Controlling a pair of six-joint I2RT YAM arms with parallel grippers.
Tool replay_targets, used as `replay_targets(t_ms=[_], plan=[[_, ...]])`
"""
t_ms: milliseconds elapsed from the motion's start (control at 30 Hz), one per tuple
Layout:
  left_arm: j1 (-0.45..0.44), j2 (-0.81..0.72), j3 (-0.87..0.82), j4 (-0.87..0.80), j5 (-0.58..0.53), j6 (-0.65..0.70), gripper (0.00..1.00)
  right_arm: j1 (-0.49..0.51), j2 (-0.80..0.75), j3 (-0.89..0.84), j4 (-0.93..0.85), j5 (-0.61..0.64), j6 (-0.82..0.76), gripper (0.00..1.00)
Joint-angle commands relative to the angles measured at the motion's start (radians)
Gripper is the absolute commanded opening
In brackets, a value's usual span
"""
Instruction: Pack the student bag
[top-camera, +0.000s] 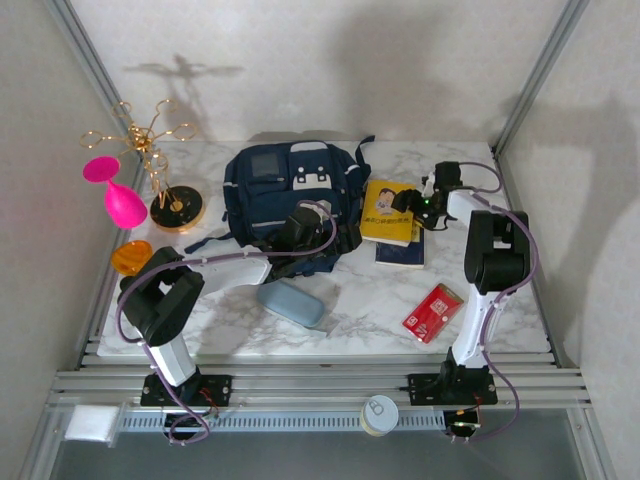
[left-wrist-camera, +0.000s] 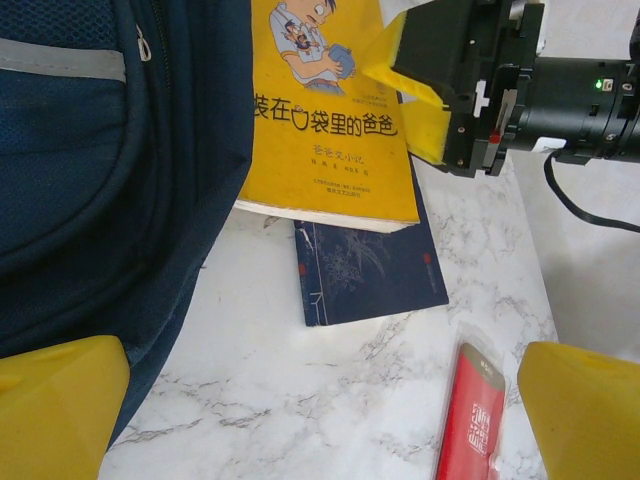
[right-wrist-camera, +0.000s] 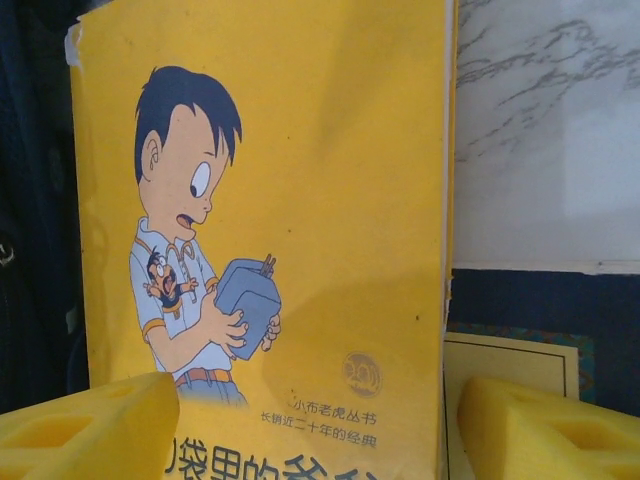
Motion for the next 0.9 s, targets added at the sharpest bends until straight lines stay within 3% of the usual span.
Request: replay_targets(t_ms=[0,167,300,400,867], plan=[[-0.003,-0.002,0.005,0.004,0.0,-0.003,1.0,0.001,0.036,0.018,-0.029,0.02,0.0,0.78],[-0.003,0.006,0.013,0.005,0.004,-0.009,0.99,0.006,0.048,0.007,0.04,-0.148,0.009,0.67],[-0.004,-0.002,0.001,0.022,0.003,-0.015,0.99,0.006,0.055,0.038,0.038,-0.146,0.001,0.57],[-0.002,-0.002,0.002,0.009,0.0,-0.014,0.99,0.006,0.053,0.038,0.08,-0.217,0.013,0.49],[-0.004,-0.021,-0.015,0.02,0.0,-0.023,0.99,0.006,-0.007,-0.006,0.128,-0.224,0.036,0.18]])
